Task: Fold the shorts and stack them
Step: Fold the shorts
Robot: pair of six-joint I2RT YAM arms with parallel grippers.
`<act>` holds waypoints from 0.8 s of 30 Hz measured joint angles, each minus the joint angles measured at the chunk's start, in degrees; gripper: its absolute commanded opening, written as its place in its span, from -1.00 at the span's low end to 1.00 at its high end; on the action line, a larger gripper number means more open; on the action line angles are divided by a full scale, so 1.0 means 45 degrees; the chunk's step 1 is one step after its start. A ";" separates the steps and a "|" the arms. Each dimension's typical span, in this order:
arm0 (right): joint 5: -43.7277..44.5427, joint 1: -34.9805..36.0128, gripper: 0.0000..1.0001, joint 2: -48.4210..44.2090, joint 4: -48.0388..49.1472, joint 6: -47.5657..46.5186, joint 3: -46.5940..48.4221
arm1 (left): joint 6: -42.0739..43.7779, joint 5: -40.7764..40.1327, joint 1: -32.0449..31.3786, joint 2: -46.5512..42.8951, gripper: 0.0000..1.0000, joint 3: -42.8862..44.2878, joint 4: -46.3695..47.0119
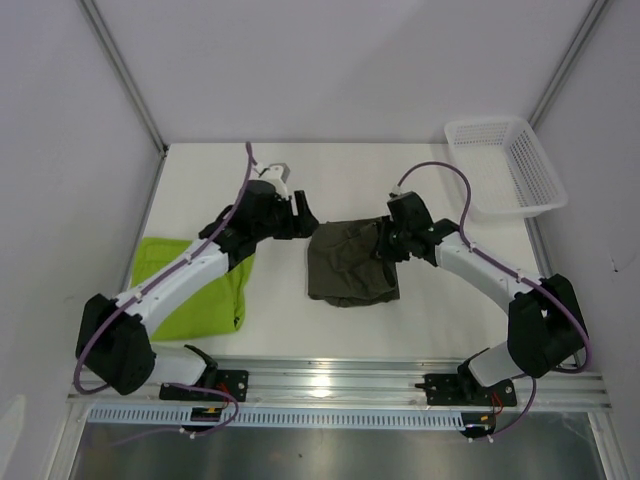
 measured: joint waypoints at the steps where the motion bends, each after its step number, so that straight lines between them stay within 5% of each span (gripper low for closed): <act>1: -0.0209 0.0087 -1.00 0.0005 -0.0117 -0.0087 0.0359 | -0.0068 0.0010 0.0301 -0.0374 0.52 0.0005 -0.0136; 8: -0.3177 0.0641 -1.00 0.0597 0.0155 -0.0112 0.2399 | -0.0393 0.0505 0.2317 -0.2584 0.54 0.0005 -0.0685; 15: -0.6756 0.0792 -1.00 0.1088 0.2025 0.1035 0.2681 | -0.0554 0.0704 0.2759 -0.2929 0.56 -0.0447 -0.1005; 24: -0.8068 -0.0384 -1.00 0.3682 0.3322 0.1326 0.2176 | -0.0549 0.1010 0.2924 -0.2875 0.54 -0.0962 -0.1030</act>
